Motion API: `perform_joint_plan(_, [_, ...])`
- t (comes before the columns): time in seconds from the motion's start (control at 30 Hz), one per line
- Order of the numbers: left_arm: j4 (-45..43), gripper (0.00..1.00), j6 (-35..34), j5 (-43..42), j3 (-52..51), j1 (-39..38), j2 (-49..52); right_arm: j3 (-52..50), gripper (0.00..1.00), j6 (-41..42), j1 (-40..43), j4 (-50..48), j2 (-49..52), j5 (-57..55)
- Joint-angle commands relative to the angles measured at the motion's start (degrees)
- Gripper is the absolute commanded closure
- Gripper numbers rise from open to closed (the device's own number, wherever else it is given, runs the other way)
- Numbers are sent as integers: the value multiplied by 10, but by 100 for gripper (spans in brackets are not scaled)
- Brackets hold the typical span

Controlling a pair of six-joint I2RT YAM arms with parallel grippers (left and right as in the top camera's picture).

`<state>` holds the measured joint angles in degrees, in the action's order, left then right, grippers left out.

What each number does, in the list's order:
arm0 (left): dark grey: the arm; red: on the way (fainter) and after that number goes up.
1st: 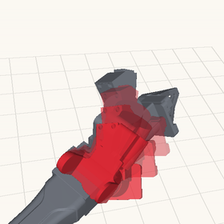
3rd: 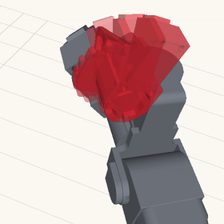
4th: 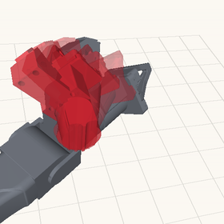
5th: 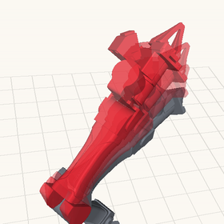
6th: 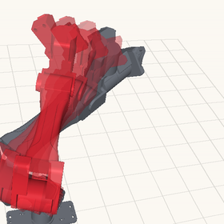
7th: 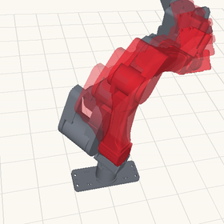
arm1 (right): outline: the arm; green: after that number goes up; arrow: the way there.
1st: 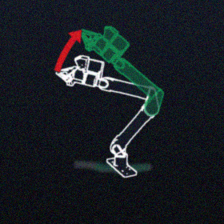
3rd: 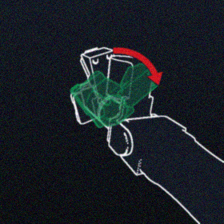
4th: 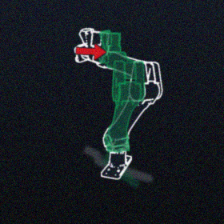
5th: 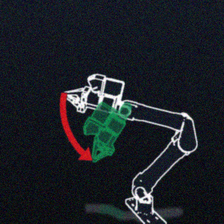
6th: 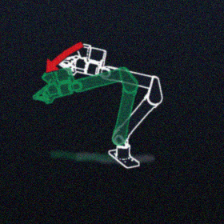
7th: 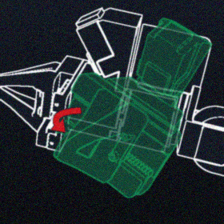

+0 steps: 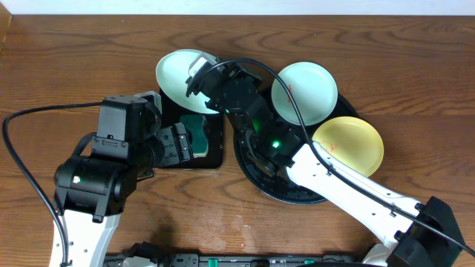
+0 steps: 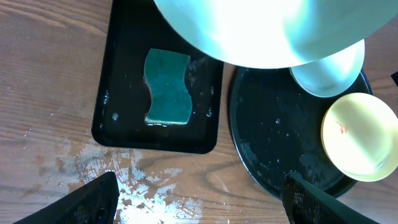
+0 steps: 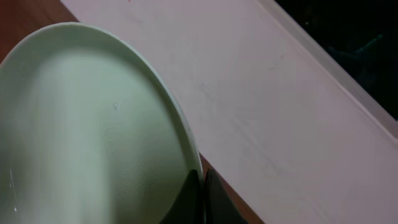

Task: Clean dirty plates on tray and stack at the side
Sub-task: 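Lift the pale green plate with right gripper, place it right of tray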

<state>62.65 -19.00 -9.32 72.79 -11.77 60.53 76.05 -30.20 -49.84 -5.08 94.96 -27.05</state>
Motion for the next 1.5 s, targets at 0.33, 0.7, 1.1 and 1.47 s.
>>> perform_joint_plan(0.33, [2,15,8,-5,15,2,-3,13,99,-8,-15,5,-12,-93])
perform_joint_plan(0.7, [1,15,8,-5,15,2,-3,13,99,201,-10,95,-10,-152])
perform_joint_plan(1.1, [-2,15,10,-5,15,2,2,14,99,561,325,417,-67,413])
perform_joint_plan(1.47, [-4,15,10,-5,15,2,12,14,99,564,702,553,-73,379])
